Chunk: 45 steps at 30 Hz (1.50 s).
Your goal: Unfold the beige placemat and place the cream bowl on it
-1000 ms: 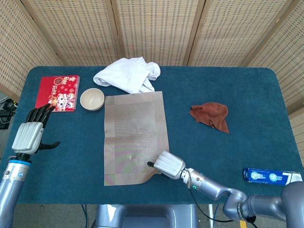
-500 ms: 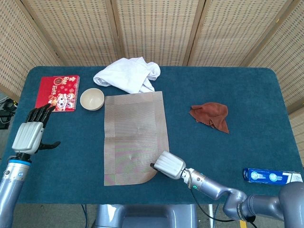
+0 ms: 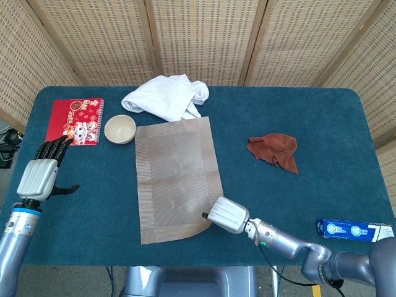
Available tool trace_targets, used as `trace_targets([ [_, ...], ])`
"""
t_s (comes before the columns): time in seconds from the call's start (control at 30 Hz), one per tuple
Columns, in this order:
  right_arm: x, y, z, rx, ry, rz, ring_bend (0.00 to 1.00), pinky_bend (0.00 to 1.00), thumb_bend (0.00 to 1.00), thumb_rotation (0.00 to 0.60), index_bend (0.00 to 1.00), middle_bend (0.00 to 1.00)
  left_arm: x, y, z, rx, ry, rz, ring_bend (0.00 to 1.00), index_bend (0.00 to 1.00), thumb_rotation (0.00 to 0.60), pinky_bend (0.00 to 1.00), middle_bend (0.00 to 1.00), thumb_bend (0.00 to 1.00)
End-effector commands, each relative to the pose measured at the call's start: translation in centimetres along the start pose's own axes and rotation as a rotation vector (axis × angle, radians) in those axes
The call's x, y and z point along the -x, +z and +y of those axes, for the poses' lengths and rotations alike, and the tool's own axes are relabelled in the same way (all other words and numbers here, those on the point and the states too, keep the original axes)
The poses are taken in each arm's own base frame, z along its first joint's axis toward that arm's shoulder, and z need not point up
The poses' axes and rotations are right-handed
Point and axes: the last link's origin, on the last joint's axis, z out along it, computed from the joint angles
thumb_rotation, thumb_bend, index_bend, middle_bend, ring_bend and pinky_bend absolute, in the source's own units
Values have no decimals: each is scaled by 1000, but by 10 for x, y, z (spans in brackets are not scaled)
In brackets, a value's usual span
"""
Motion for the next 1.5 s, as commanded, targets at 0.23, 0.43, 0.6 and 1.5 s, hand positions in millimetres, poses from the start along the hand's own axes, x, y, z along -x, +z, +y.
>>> trace_targets([
  [0.23, -4, -100, 37, -150, -307, -86, 843, 1000, 641, 600, 762, 865, 1, -2, 3, 9, 6, 2, 0, 0, 600, 0, 0, 0],
  [0.43, -10, -153, 79, -199, -503, -194, 843, 1000, 609, 600, 761, 865, 2, -4, 6, 14, 12, 4, 0, 0, 600, 0, 0, 0],
  [0.6, -18, -161, 113, -177, -599, -203, 841, 1000, 559, 600, 756, 862, 4, -3, 8, 14, 19, 1, 0, 0, 600, 0, 0, 0],
  [1.5, -33, -60, 159, -57, -798, -22, 742, 999, 118, 600, 28, 695, 5, 5, 4, 14, 22, 1, 0, 0, 600, 0, 0, 0],
])
